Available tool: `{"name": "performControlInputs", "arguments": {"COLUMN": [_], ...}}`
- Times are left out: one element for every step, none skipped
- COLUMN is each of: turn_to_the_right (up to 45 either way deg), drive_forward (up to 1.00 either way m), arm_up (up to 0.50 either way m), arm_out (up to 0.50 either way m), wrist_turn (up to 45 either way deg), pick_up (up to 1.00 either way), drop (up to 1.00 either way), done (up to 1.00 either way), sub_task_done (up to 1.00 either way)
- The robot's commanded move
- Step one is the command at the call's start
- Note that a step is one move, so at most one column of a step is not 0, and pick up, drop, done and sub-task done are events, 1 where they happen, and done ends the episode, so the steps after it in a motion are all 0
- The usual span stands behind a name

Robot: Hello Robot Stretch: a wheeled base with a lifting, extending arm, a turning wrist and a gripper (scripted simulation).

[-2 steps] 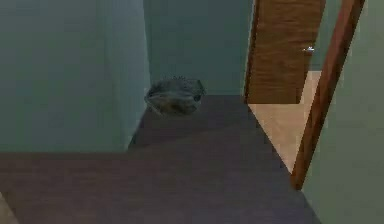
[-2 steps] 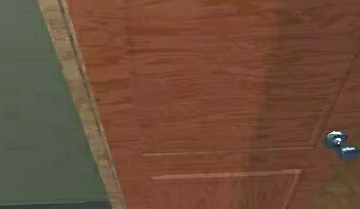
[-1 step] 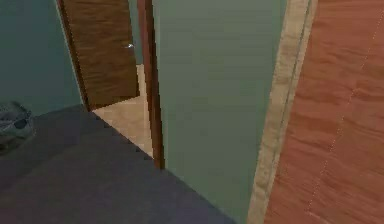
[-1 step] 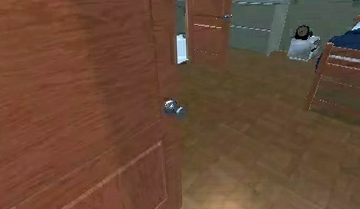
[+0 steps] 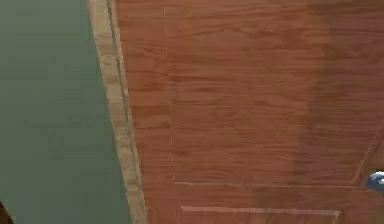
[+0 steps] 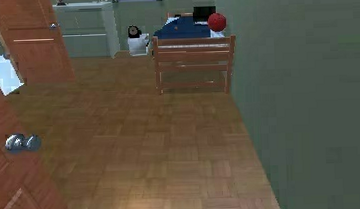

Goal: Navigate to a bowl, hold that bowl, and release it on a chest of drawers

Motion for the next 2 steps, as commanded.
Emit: {"name": "performControlInputs", "arguments": {"turn_to_the_right": [0.0,-45.0], "drive_forward": [0.15,0.0], "arm_up": [0.0,0.0], "arm_out": [0.0,0.0], "wrist_turn": [0.0,0.0], "pick_up": [0.0,0.0], "drop": [0.0,0.0], "done": [0.0,0.0], "sub_task_done": [0.0,0.0]}}
